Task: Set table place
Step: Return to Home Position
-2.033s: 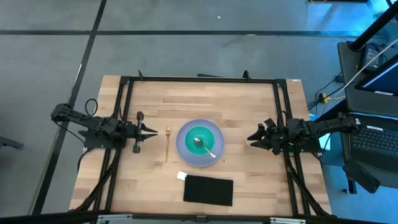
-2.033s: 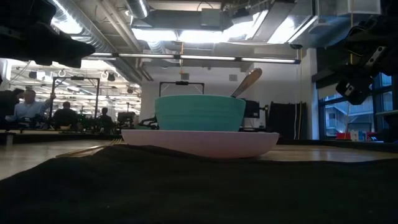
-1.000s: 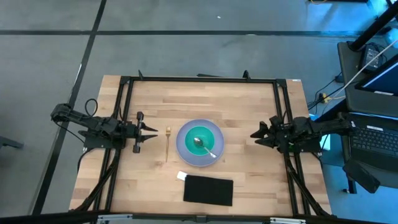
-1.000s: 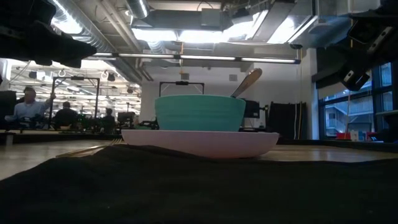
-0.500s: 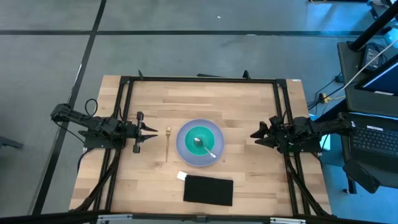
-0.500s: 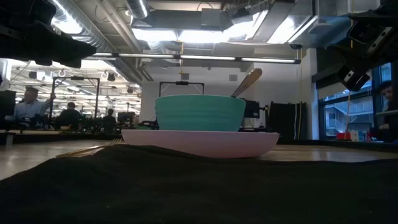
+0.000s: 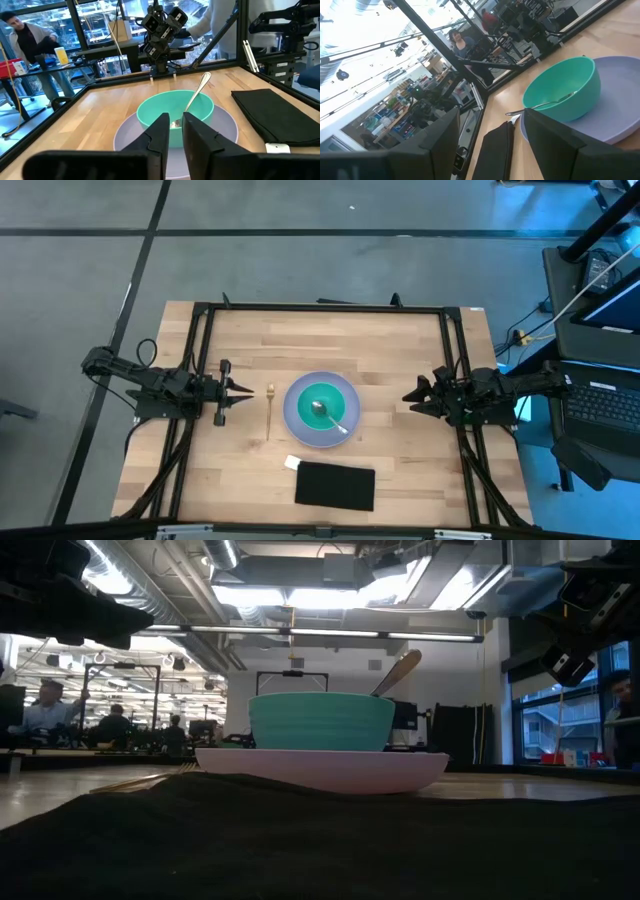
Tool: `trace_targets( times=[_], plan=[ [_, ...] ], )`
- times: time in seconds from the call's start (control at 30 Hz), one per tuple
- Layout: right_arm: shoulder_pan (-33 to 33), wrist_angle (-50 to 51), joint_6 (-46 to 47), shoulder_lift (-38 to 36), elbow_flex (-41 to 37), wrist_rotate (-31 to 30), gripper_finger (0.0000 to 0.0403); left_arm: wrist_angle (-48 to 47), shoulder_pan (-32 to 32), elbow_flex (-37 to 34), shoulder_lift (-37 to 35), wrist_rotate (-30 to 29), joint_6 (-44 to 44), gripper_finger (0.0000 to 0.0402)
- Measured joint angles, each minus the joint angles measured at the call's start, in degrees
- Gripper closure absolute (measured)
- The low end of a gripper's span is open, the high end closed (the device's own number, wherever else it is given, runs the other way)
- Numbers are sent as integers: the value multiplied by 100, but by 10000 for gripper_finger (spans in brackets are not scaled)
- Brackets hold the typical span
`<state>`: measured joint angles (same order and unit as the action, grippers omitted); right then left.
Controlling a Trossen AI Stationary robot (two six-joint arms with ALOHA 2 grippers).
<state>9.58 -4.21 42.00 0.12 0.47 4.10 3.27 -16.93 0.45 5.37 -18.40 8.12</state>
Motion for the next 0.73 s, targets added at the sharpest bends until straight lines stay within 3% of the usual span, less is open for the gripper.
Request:
trace_targets(
  times=[0.73],
  plan=[
    [0, 0, -4, 2, 0, 0, 179, 0, 0, 0, 0, 1, 0, 392]
  ],
)
